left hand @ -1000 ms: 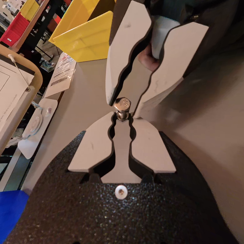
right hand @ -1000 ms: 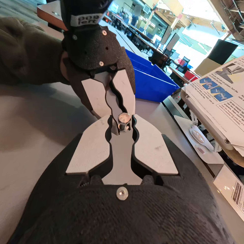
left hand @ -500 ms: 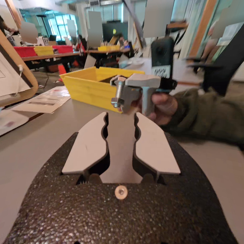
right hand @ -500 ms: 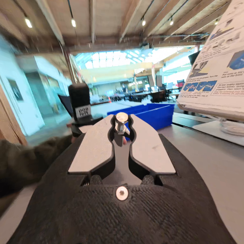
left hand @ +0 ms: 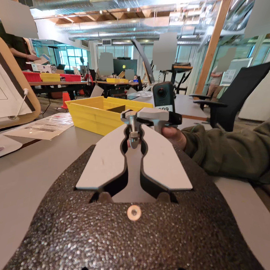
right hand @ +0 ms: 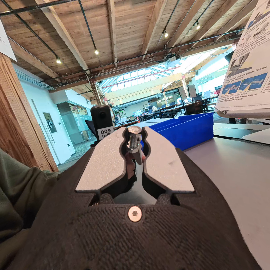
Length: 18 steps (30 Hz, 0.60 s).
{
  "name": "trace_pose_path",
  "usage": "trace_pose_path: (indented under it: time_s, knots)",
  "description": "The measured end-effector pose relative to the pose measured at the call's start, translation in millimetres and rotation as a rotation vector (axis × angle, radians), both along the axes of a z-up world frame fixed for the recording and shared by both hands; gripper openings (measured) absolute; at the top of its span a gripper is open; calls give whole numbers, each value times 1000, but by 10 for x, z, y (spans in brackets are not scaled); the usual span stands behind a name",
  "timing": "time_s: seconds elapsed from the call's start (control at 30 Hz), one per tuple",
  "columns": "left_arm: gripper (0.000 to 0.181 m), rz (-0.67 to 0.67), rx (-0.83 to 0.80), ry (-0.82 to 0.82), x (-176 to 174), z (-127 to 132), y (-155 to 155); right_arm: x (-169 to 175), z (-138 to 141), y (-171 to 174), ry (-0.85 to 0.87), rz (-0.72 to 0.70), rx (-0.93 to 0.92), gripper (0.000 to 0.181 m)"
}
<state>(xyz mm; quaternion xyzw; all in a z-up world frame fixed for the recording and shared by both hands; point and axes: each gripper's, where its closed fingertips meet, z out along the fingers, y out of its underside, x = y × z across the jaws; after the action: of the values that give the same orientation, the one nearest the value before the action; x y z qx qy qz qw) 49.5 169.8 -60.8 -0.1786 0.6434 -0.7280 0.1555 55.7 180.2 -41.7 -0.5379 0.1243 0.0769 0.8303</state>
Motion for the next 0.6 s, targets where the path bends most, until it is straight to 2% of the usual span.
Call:
trace_pose_path:
  time_s: [0.13,0.2,0.3,0.5,0.6]
  knots:
    - [14,11,42,-68,-31,16,13,-18,-2,14,2,15,2,18]
    - [33,8,35,-32,-7,-26,4,-15,11,20,13,12,13,18]
    - [20,-6,57,-21,-14,-87,-31,-14,16,16,28,22,26,18]
    - [19,19,135,-44,-5,-97,-4,-9,12,6,19,25,13,18]
    - [19,-2,261,30,7,-252,52,-12,-81,16,-90,-12,-109,18]
